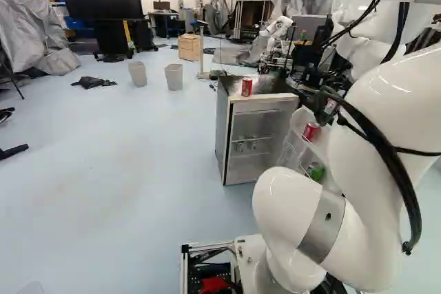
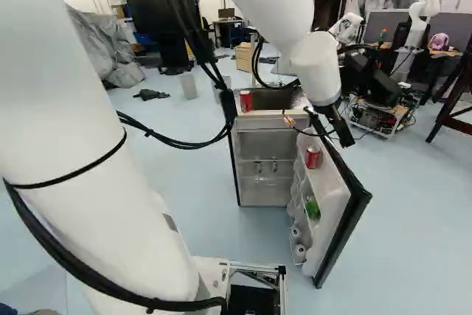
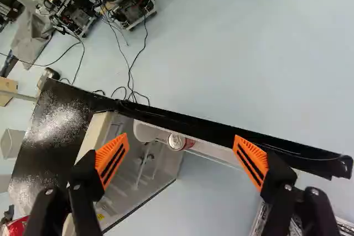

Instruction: Grab a drink from the fridge

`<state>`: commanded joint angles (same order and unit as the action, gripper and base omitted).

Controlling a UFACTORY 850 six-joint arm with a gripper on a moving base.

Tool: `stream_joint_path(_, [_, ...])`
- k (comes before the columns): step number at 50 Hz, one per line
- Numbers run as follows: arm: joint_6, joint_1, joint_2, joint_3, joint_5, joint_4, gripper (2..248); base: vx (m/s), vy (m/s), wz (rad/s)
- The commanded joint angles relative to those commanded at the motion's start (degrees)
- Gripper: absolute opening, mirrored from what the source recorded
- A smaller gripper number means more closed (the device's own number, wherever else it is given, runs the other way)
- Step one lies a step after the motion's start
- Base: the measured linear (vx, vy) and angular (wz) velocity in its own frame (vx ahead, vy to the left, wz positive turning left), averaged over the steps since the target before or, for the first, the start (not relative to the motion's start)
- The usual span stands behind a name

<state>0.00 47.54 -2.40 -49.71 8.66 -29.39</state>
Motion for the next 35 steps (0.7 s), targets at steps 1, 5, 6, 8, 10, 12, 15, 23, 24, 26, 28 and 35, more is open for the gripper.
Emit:
stream_joint_path(1, [0.0, 0.12, -0.15, -0.15, 0.0, 0.0, 247, 0.0, 0.0, 0.0])
stream_joint_path(5, [0.0, 0.72, -0.88, -0.92, 0.12, 0.0, 247, 0.0, 0.0, 0.0])
stream_joint_path(6, [0.0, 0.86, -1.06, -1.11, 0.21, 0.0, 247, 0.0, 0.0, 0.0])
stream_joint_path(8, [0.0, 1.16, -1.43, -1.5, 0.47, 0.0, 247, 0.0, 0.0, 0.0])
stream_joint_path(10, [0.0, 1.45, -1.8, -1.89, 0.85, 0.0, 247, 0.0, 0.0, 0.0])
stream_joint_path(12, [0.0, 1.74, -2.17, -2.28, 1.3, 0.0, 247, 0.0, 0.0, 0.0])
stream_joint_path(15, [0.0, 2.17, -2.72, -2.87, 2.11, 0.0, 247, 0.0, 0.0, 0.0])
stream_joint_path(23, [0.0, 3.3, -4.19, -4.45, 4.62, 0.0, 247, 0.0, 0.0, 0.0])
stream_joint_path(24, [0.0, 3.45, -4.37, -4.65, 4.94, 0.0, 247, 0.0, 0.0, 0.0])
stream_joint_path(26, [0.0, 3.73, -4.74, -5.05, 5.58, 0.0, 247, 0.0, 0.0, 0.0])
stream_joint_path(28, [0.0, 4.0, -5.1, -5.45, 6.2, 0.0, 247, 0.0, 0.0, 0.0])
stream_joint_path(35, [0.0, 4.93, -6.42, -6.92, 7.92, 0.0, 247, 0.0, 0.0, 0.0])
